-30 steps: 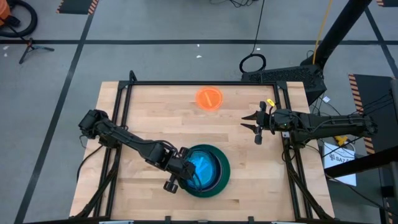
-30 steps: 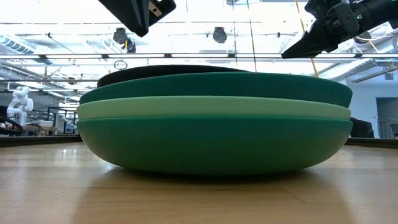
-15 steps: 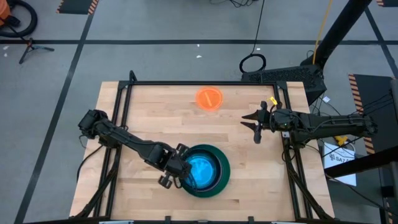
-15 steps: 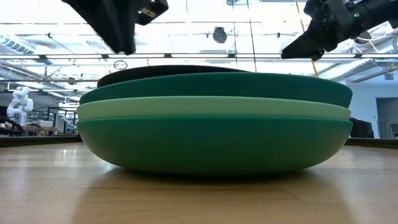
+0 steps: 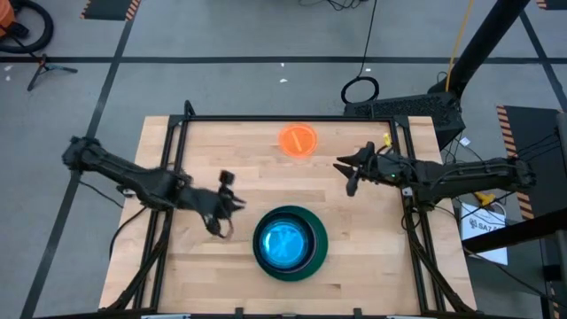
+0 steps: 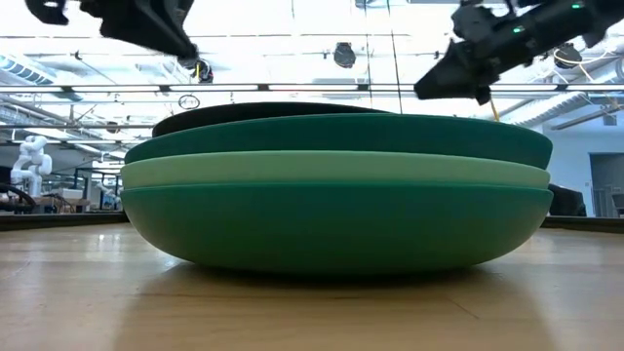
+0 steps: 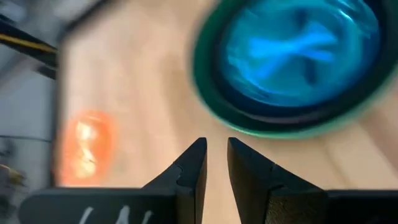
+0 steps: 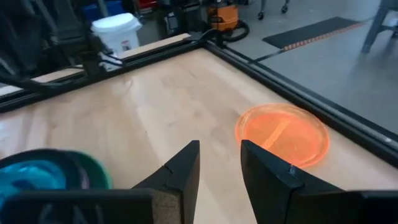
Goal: Stack plastic plates
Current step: Stack the orange plate on top of the blue plate
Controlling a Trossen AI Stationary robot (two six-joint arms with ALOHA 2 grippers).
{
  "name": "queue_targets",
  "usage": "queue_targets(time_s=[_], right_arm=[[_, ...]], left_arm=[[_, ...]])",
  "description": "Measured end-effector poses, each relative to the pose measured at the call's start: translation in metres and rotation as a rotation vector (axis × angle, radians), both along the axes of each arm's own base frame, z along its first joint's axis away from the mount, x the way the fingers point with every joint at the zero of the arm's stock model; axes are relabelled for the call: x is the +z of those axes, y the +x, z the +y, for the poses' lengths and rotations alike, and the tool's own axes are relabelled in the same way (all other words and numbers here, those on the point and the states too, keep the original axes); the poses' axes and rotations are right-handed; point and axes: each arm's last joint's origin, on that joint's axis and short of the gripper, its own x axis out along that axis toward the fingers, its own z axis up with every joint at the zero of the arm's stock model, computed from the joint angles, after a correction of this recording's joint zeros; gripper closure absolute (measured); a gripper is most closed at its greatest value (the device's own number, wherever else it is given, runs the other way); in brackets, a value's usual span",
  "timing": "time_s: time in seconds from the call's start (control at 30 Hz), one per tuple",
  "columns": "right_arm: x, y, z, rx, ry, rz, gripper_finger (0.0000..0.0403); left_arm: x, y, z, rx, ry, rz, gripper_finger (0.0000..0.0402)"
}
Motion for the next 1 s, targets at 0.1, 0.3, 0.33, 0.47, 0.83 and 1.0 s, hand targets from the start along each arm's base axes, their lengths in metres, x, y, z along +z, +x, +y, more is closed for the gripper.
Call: queue_targets(time_s=[0.1,0.3,0.33,0.47,0.83,1.0], right_arm=[[0.003,0.015,-0.007,-0.030,-0.002,0.020,0.0294],[0.010,0.053,-0.025,-0.085,0.004,0.127,0.0294],[0.012,0.060,-0.028,-0.092,0.006,0.151,0.0294],[0.015,0.088,-0.042,-0.080,0.025,0.265,0.0294],[0.013,0.163,-0.079,-0.097,0.025,0.516,0.0294],[0.001,0.191,-0.098,-0.084,0.081,0.555,0.0294]], left_arm=[[0.004,-0.018,0.017,0.002,0.019,-0.174,0.0330],[0.014,-0.049,0.049,0.126,0.003,-0.293,0.0330],[0.016,-0.052,0.053,0.149,-0.007,-0.311,0.0330],[0.014,-0.067,0.064,0.239,-0.040,-0.288,0.0330],[0.005,-0.086,0.079,0.352,-0.056,-0.300,0.0330],[0.006,-0.087,0.082,0.380,-0.060,-0.316,0.0330]])
